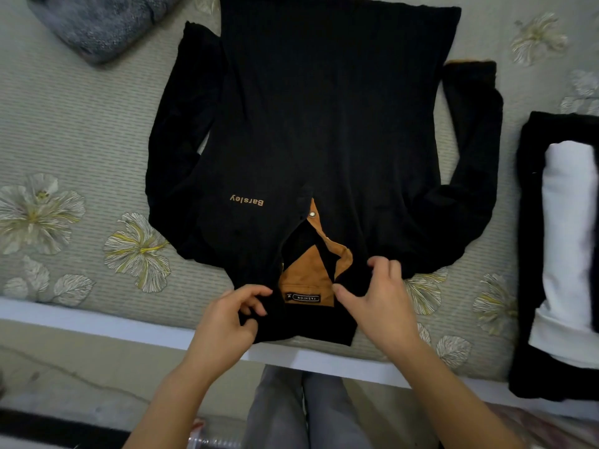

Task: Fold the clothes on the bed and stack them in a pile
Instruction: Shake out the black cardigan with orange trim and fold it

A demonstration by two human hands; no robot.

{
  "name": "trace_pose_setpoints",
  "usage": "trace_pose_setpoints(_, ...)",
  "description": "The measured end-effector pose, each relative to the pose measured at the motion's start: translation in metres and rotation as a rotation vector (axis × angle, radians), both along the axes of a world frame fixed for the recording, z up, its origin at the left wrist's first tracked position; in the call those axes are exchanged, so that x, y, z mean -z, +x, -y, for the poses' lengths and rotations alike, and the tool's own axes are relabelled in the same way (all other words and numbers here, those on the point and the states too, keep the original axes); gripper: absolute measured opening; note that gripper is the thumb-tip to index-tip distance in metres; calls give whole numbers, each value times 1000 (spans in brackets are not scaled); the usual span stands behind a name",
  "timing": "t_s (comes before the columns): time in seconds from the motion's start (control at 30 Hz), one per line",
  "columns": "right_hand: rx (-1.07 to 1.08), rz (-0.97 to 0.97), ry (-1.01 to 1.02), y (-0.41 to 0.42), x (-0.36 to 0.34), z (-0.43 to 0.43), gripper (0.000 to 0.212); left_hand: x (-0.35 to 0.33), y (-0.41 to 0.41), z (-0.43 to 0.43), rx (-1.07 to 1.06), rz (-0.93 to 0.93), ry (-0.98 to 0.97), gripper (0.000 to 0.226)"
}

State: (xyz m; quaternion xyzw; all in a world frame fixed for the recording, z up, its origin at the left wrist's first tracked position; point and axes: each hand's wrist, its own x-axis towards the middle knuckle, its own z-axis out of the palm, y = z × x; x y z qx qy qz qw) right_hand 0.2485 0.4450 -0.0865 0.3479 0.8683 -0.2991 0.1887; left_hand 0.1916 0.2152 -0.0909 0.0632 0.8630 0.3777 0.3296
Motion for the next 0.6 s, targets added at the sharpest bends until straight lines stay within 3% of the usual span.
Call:
trace_pose_setpoints(0.07, -105, 88, 26, -2, 3, -2, 43, 1, 0, -4, 43, 31, -37, 62)
trace_pose_setpoints(0.17, -238, -64, 197, -7, -4, 2, 13, -2, -3, -10, 48, -1, -48, 48)
trace_pose_setpoints(0.23, -314, -207, 271, -9, -11, 7, 16, -6, -5, -12, 15, -24, -28, 35)
trace_pose_setpoints(0.3, -371, -331, 214, -9, -14, 10, 19, -11, -7, -14, 6, -19, 5, 23)
trace_pose_setpoints(0.4, -348, -332, -144, -7, -10, 16, 17, -15, -8, -14, 28, 65, 77, 38)
trace_pose_setpoints(0.47, -223, -102, -516, -5, -4, 19, 9, -14, -10, -14, 106, 79, 25, 41)
trace_pose_setpoints(0.5, -203, 16, -632, -5, 0, 19, 16, -13, -12, -15, 175, 78, -32, 40)
trace_pose_setpoints(0.6, -99, 78, -788, -10, 10, 12, 30, -11, -18, -22, 311, 121, -158, 35)
